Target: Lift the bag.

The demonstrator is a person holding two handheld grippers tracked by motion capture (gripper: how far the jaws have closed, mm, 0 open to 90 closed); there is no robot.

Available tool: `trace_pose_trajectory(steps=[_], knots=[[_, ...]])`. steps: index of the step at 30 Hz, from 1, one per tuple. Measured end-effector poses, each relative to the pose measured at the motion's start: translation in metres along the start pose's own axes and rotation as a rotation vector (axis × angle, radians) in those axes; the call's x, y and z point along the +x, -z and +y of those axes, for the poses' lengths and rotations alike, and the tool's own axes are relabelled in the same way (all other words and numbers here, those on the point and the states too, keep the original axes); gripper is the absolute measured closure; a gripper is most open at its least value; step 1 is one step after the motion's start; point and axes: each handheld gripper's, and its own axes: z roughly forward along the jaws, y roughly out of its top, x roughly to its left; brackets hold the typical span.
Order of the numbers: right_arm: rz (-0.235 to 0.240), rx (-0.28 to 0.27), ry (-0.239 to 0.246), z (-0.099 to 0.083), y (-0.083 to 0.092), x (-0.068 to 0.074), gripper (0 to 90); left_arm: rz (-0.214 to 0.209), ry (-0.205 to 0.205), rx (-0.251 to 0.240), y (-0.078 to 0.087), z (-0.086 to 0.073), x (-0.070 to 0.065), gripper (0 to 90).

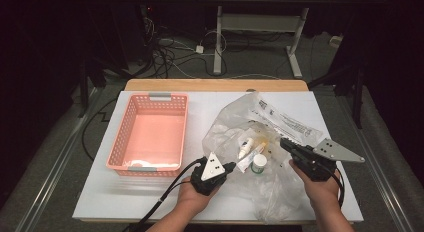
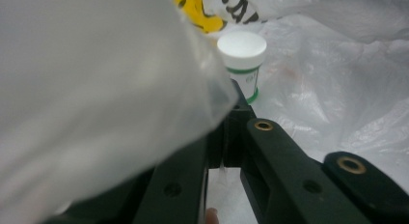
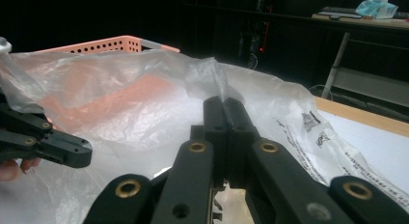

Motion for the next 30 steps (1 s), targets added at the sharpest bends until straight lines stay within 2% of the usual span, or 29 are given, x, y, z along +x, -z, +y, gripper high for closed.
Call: trace_pose_trajectory(steps=[5, 15, 21, 30], knots=[[-0.001, -0.005, -0.001, 0.001, 0.0, 0.0, 90.0, 0.011, -0.002, -0.029, 0.006, 0.004, 0.0, 87.6], [-0.006, -0.042, 0.002, 0.008, -0.001, 0.0, 90.0, 0.06, -0.013, -0.089, 0.021, 0.012, 0.004, 87.6], [0.004, -0.057, -0.006, 0.012, -0.003, 0.002, 90.0, 0.096, -0.043, -0.138, 0.028, 0.026, 0.007, 87.6], [-0.031, -0.111, 0.003, 0.031, -0.006, 0.0, 90.0, 0.139, -0.075, -0.217, 0.027, 0.056, 0.02, 87.6]])
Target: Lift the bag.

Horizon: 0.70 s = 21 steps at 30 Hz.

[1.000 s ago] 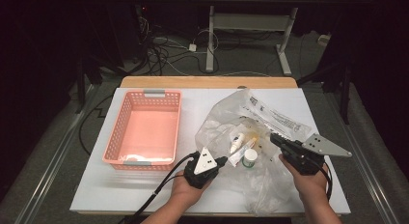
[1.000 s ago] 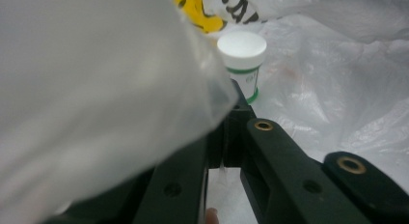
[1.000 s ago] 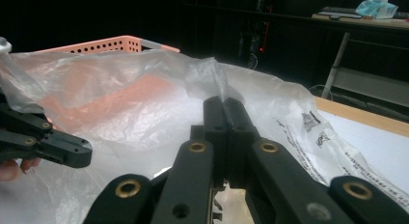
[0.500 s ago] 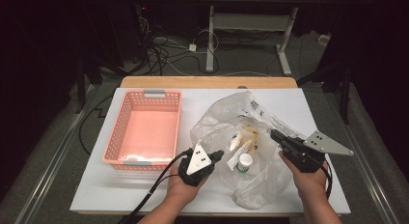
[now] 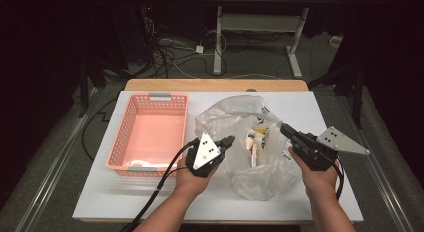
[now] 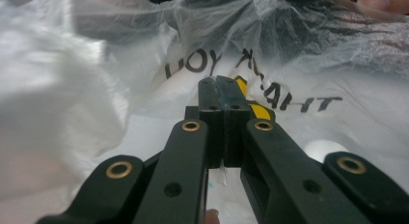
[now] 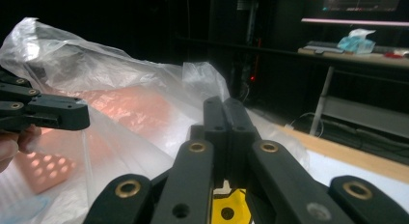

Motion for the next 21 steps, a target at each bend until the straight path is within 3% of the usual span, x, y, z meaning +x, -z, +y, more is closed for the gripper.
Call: trace_pose_trajectory(steps=[11, 21], knots=[[-0.032, -0.119, 0.009, 0.031, -0.014, 0.001, 90.0, 0.041, -0.016, -0.081, -0.005, 0.037, 0.015, 87.6], [-0.081, -0.183, 0.016, 0.05, -0.018, -0.004, 90.0, 0.059, -0.033, -0.159, -0.009, 0.076, 0.026, 87.6]])
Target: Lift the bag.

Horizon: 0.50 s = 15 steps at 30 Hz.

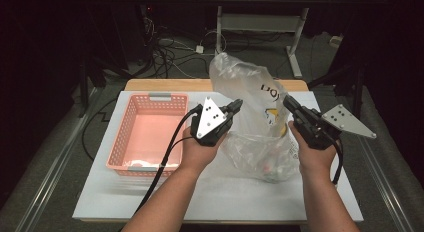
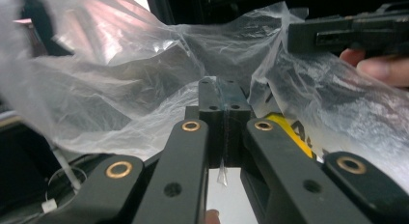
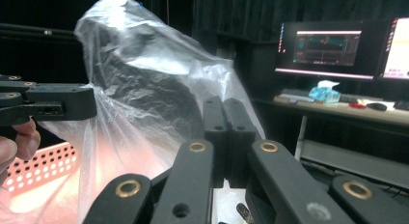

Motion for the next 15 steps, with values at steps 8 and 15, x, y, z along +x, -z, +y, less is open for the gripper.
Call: trace_pose_trajectory(steps=[8, 15], knots=[[-0.028, -0.059, 0.021, 0.029, 0.004, -0.006, 90.0, -0.003, -0.028, -0.036, -0.011, 0.03, 0.0, 87.6], [-0.082, -0.12, 0.021, 0.066, 0.006, -0.022, 90.0, 0.01, -0.022, -0.068, -0.023, 0.057, 0.008, 87.6]])
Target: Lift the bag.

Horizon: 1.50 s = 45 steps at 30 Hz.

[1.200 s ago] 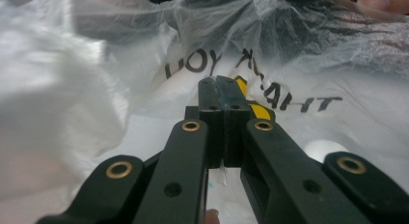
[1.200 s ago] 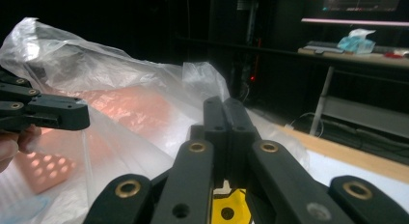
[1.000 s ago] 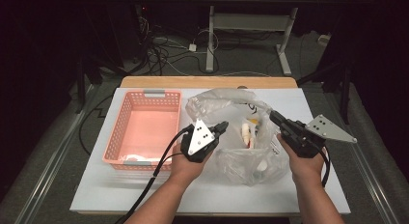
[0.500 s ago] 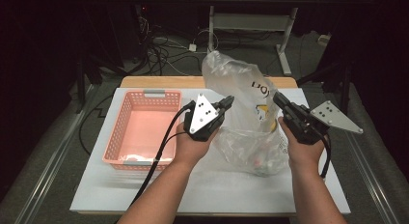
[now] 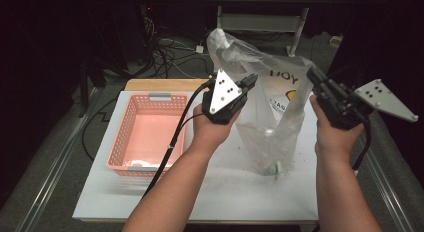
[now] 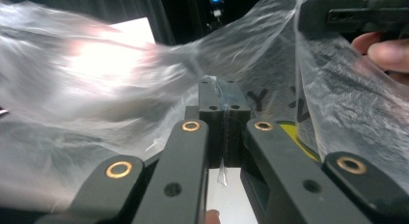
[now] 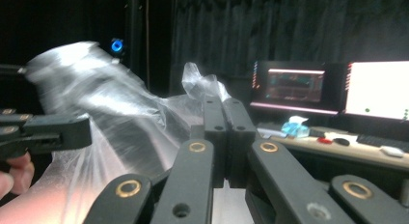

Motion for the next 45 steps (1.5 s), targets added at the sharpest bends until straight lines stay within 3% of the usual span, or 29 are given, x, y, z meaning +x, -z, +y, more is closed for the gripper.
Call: trace_pose_trajectory(steps=[4, 7, 11, 17, 25, 34, 42, 45], knots=[[-0.021, -0.034, 0.001, 0.017, 0.002, -0.007, 90.0, -0.002, 0.026, -0.041, -0.003, 0.011, 0.003, 87.6], [-0.021, -0.035, 0.009, 0.018, 0.001, -0.006, 90.0, -0.004, 0.031, -0.058, -0.005, 0.013, 0.001, 87.6], [-0.01, 0.005, -0.001, 0.001, -0.005, -0.003, 90.0, -0.013, 0.035, -0.03, -0.011, 0.004, -0.001, 87.6], [0.003, 0.077, -0.017, -0.028, -0.016, 0.001, 90.0, -0.013, 0.074, -0.003, -0.016, -0.012, 0.004, 87.6], [0.001, 0.117, -0.022, -0.043, -0.02, 0.001, 90.0, 0.008, 0.094, 0.026, -0.01, -0.023, 0.012, 87.3], [-0.025, 0.131, -0.023, -0.041, -0.023, -0.006, 90.0, 0.033, 0.094, 0.078, 0.027, -0.045, 0.018, 79.4], [-0.026, 0.144, 0.003, -0.041, -0.024, -0.004, 90.0, 0.013, 0.1, 0.124, 0.067, -0.067, 0.011, 67.3], [-0.025, 0.154, 0.004, -0.042, -0.024, -0.003, 90.0, -0.005, 0.125, 0.128, 0.084, -0.075, 0.007, 63.1]])
